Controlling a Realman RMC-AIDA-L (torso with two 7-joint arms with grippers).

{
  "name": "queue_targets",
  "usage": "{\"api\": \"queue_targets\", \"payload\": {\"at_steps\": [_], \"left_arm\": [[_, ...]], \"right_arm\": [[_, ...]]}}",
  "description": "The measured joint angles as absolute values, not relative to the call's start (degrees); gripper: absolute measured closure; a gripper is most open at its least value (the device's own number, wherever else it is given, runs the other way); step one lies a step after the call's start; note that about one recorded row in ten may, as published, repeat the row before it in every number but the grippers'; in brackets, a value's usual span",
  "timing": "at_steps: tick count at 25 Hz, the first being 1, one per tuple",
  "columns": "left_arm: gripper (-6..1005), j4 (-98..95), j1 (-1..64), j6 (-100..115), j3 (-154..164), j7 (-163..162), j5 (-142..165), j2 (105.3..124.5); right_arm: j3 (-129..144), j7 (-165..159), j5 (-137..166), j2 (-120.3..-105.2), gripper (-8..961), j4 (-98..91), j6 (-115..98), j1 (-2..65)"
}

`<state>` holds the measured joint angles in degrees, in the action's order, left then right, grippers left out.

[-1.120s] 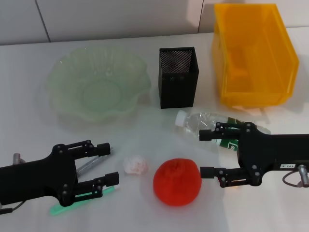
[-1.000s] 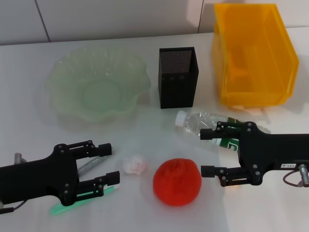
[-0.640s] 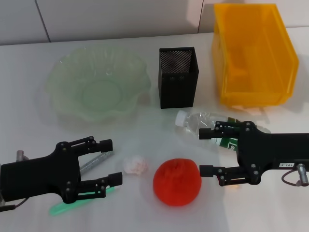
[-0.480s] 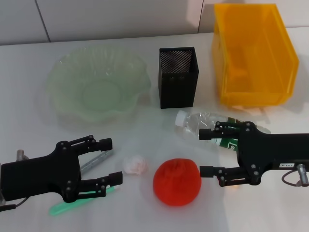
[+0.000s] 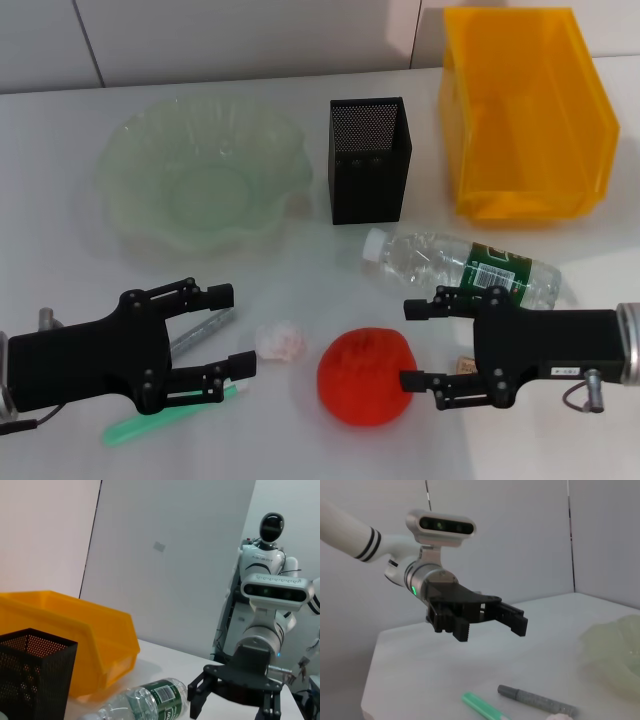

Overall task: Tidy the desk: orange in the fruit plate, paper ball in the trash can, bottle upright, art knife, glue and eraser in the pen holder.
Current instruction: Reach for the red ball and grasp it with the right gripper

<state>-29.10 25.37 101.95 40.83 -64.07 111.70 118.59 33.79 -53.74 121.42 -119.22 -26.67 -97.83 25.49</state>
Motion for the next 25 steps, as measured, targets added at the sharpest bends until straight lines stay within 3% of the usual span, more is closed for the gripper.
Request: {"api": "queue_targets", "payload": {"at_steps": [22, 25], "left_arm": [[174, -29.01, 25.50, 101.42, 41.04, -63.98, 111.71, 118.56], [175, -28.98, 25.41, 101.41, 41.04, -63.98, 111.71, 118.56]], "right_arm": [[37.88, -54.92, 121.25, -119.32, 220, -16.39, -84.33, 32.08], [38.02, -54.82, 121.20, -119.34, 357, -16.72, -84.16, 31.94]]}}
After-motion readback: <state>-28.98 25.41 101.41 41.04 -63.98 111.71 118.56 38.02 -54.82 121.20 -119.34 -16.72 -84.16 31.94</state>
